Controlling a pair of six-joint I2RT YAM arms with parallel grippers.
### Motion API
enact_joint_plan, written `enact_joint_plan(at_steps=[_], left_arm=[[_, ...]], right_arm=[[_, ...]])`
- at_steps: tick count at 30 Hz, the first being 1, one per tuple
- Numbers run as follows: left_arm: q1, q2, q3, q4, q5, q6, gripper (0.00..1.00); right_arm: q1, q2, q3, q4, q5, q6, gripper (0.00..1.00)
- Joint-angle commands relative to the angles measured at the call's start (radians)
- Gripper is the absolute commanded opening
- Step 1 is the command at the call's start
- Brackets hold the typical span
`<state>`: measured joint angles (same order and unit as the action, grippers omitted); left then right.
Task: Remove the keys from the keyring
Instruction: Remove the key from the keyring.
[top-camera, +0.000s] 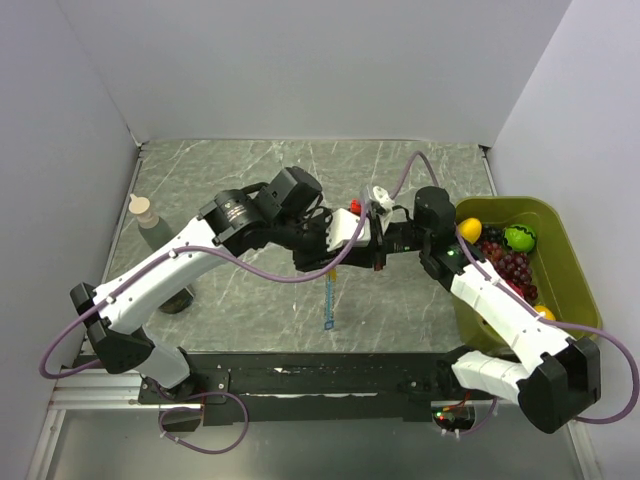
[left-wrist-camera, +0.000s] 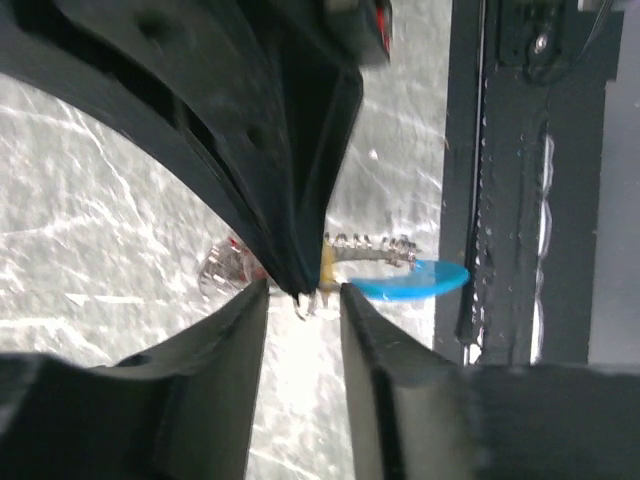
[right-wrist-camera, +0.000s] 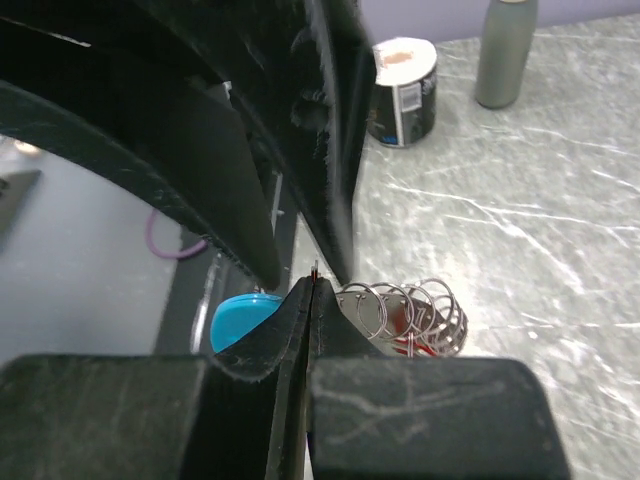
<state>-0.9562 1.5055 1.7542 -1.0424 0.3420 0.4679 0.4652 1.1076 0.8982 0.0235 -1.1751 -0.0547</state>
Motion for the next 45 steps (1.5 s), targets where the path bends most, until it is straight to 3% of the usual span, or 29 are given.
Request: enact_joint_plan(at_steps=[1,9,14,15,17,20,25,38,45], left_arm=[[-0.003,0.005,0.059,0.061,0.045,-0.011,0.49],[0.099,-0.060,0.076,0.159,0.116,-0.089,0.61],[0.206,-0.157,-0.066,0.339,0.228,-0.175,0.65],[0.212,-0.192,-0.091,0.396,0.238,-0.184,0.65],[0.220,-0.211,-0.110,0.404,0.275,-0.178,0.65],[0.221,-0.205,-0.085,0.354,0.348,-0.149,0.65],[0.223,-0.197,-0.059,0.323,0.428,-0.124,0.65],[0.252,-0.148,-0.076,0.482,0.566,-0.333,0.61],[0.254,-0.139,-0.084,0.518,0.606,-0.376,0.57]], right_arm=[[-0.019,-0.018,-0.015,0.208,-0.077,0.176,0.00],[-0.094,-0.005,-0.076,0.556,-0.135,0.531,0.00],[-0.134,0.044,-0.082,0.980,-0.150,0.853,0.00],[-0.140,0.057,-0.070,1.051,-0.152,0.982,0.00],[-0.164,0.099,-0.056,1.267,-0.134,1.173,0.00],[-0.192,0.138,-0.019,1.406,-0.115,1.309,0.00],[-0.220,0.133,-0.025,1.440,-0.066,1.334,0.00],[-0.240,-0.077,-0.140,1.281,0.012,1.166,0.00],[-0.240,-0.089,-0.179,1.233,0.023,1.110,0.00]])
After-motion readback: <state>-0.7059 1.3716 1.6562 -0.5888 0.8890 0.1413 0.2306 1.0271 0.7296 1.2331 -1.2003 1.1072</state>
